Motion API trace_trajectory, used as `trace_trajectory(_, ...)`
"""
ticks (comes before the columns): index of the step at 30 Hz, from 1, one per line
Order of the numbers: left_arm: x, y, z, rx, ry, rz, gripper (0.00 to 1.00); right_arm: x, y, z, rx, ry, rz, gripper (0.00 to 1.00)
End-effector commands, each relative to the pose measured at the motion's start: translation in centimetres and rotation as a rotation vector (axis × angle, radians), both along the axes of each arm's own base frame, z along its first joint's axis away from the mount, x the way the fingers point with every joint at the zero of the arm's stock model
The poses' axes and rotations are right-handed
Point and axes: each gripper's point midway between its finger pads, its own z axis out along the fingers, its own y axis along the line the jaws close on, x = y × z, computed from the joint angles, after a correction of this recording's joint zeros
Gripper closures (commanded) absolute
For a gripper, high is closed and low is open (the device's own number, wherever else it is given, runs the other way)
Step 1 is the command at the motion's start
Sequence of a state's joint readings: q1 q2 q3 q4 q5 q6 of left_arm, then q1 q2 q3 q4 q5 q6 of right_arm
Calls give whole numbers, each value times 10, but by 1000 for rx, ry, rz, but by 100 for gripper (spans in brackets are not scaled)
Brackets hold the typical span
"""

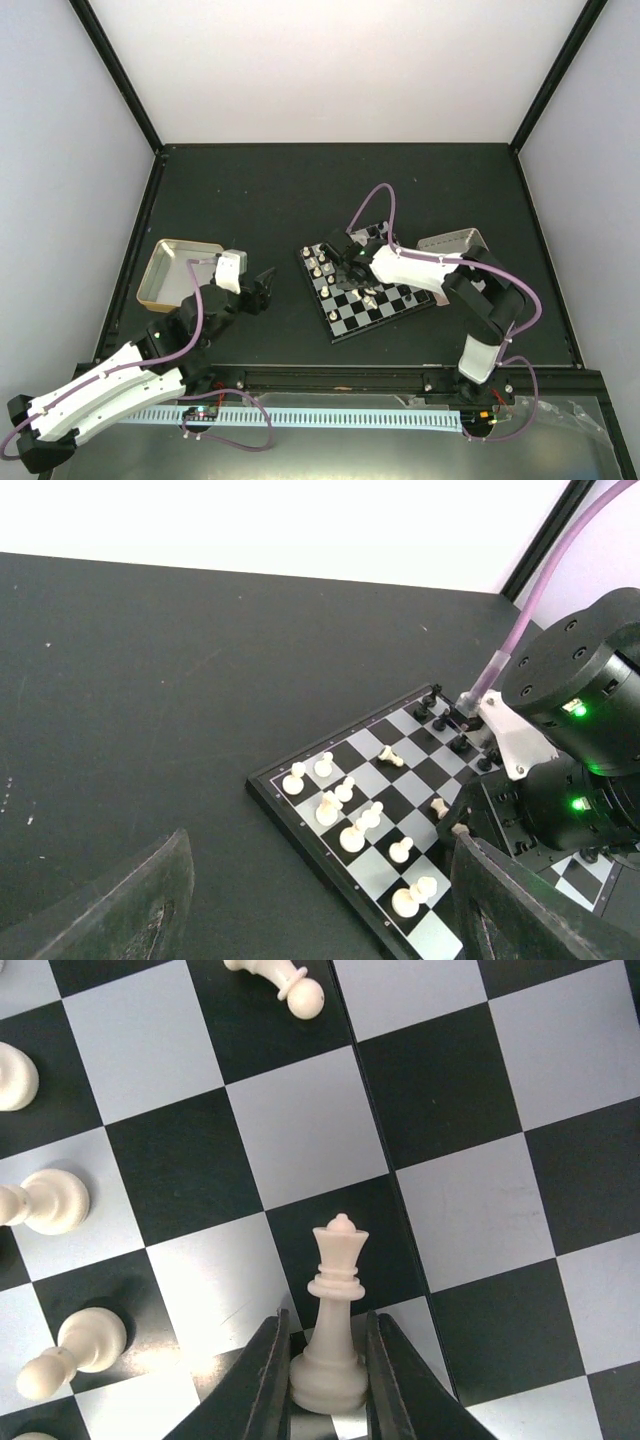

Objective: Set up the chess pieces on the board
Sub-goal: Pick up the chess piece from the chessboard, then place the chess piece on the chessboard.

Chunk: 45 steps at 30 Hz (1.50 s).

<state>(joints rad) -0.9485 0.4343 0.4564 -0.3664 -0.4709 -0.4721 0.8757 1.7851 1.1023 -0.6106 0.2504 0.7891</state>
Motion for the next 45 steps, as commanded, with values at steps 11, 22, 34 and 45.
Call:
trace_trajectory(11, -1, -41, 30, -134, 148, -117, 27, 23, 28, 109, 246, -379, 219, 89)
trace_trajectory(22, -27, -101, 106, -340, 209, -484, 19, -93, 50, 232, 805, -622, 830, 89)
trace_trajectory(34, -68, -146, 129, -509, 359, -877, 39, -161, 36, 275, 967, -683, 1132, 89)
trace_trajectory(45, -76, -151, 117, -481, 397, -943, 61, -159, 39, 266, 940, -638, 1141, 90)
